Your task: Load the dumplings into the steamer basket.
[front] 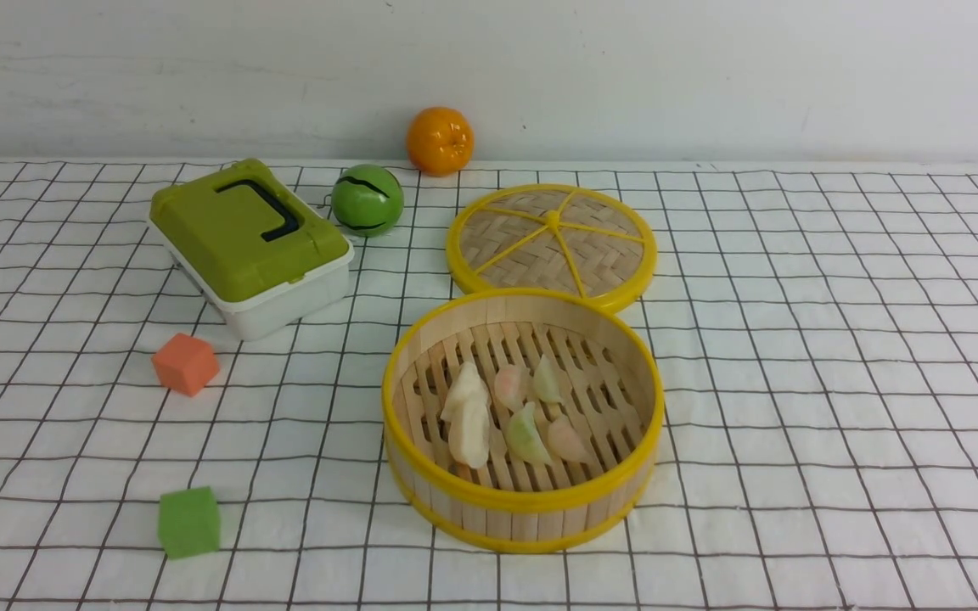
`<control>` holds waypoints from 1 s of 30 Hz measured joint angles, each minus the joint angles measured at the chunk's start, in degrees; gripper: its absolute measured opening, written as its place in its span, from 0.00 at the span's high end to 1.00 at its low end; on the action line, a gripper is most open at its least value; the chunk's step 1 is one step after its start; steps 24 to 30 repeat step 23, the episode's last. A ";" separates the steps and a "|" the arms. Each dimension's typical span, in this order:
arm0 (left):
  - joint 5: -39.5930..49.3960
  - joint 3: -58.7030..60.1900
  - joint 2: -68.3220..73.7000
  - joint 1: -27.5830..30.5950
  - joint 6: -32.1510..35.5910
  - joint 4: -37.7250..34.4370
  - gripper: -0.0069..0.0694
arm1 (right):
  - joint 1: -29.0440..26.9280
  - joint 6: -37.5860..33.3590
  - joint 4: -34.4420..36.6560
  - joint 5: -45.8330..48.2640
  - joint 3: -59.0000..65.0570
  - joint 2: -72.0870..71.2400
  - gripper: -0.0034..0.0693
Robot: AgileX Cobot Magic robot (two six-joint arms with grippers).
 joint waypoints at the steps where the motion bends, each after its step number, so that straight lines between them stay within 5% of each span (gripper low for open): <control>1: 0.00 0.00 0.00 0.00 0.00 0.00 0.93 | 0.00 0.00 0.00 0.00 0.00 0.00 0.78; 30: 0.00 0.00 0.00 0.00 0.00 0.00 0.92 | 0.00 0.00 0.00 0.00 0.00 0.00 0.75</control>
